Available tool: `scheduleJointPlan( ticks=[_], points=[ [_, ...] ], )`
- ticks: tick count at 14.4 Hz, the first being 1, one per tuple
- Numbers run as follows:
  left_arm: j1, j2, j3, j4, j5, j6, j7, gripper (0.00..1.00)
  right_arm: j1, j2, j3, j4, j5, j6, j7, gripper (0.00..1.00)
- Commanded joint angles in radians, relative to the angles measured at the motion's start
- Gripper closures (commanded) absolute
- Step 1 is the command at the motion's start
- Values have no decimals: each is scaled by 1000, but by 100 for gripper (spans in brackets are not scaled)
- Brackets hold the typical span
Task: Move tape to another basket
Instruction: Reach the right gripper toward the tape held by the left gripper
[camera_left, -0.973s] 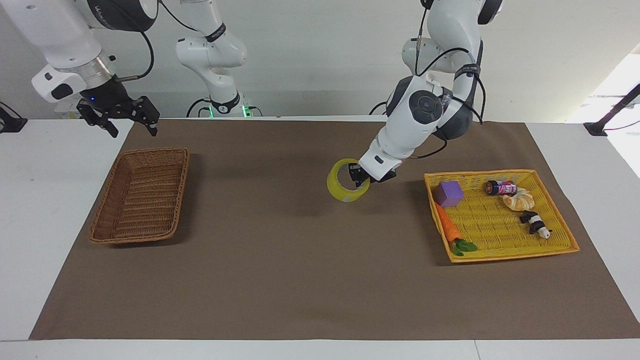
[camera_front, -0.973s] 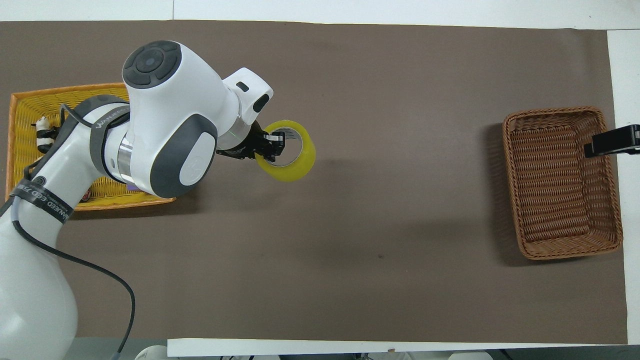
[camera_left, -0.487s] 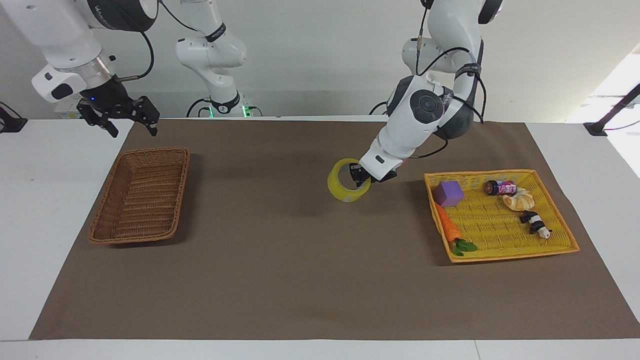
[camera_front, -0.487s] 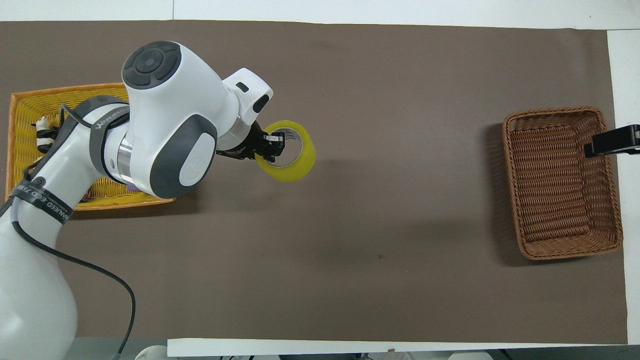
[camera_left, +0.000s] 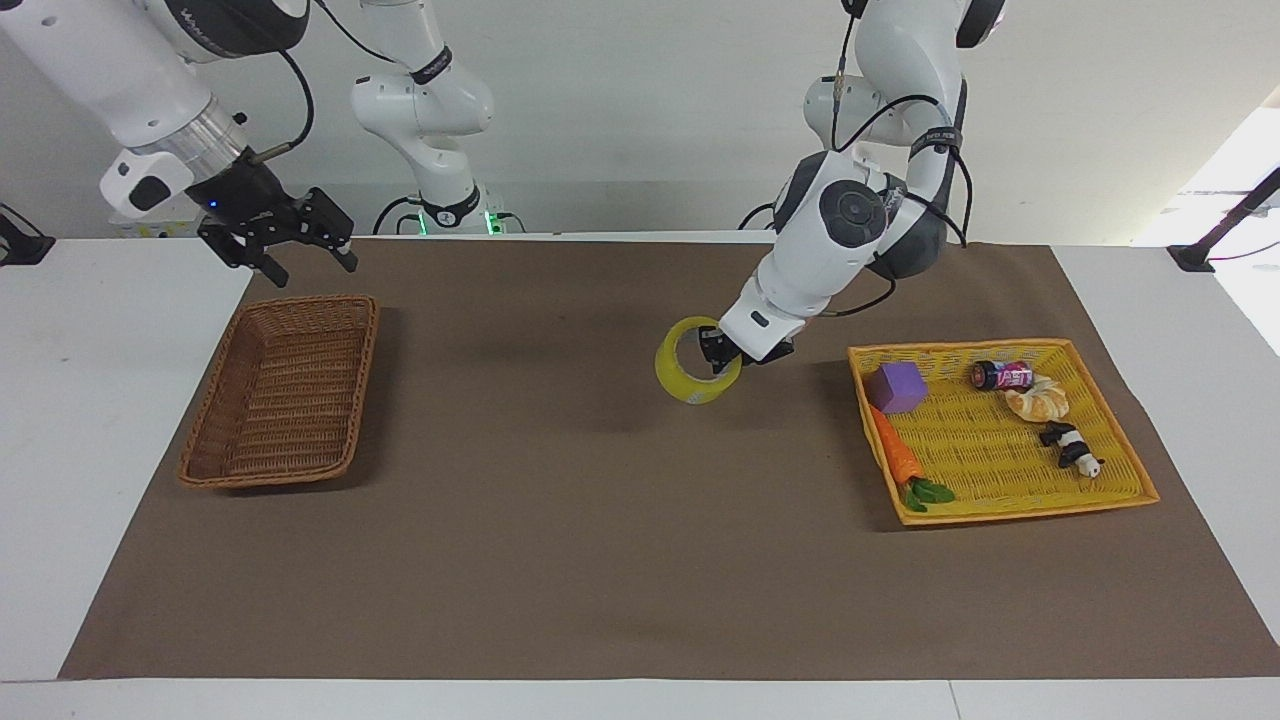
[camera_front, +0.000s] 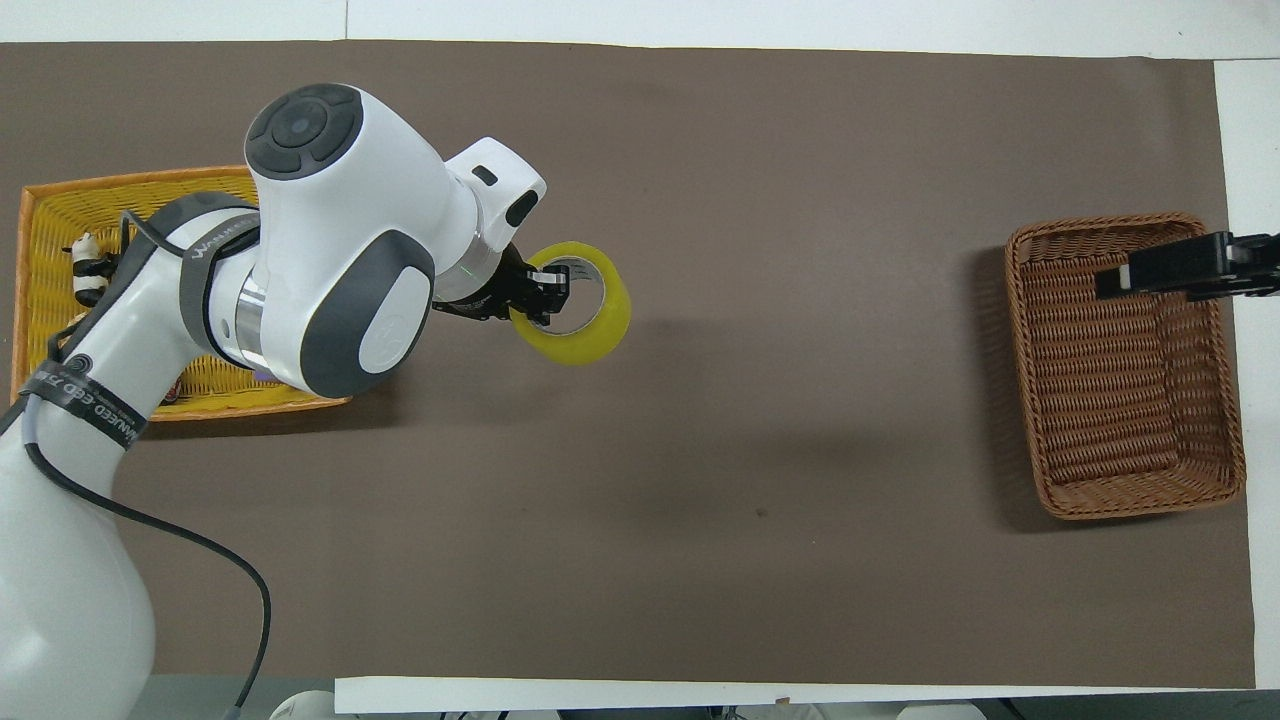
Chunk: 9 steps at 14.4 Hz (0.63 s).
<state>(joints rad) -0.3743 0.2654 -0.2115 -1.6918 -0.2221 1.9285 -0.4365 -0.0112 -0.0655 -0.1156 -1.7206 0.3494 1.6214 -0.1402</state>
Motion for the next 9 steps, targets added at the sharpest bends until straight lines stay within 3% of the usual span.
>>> scheduleJointPlan(
  ticks=[1,4,6,9],
  points=[
    [-5,-35,9,-31,-17,17,-5,100,-26,47,2,-65,211,46,20,0],
    [-6,-35,9,-31,-17,15,-4,100,-9,108,5,-146,439,148,27,0],
    [-8,-35,9,-31,-17,14,-4,100,51,162,4,-183,628,216,33,0],
    [-14,-35,7,-31,-17,18,-2,100,193,208,4,-235,787,381,51,0]
  ],
)
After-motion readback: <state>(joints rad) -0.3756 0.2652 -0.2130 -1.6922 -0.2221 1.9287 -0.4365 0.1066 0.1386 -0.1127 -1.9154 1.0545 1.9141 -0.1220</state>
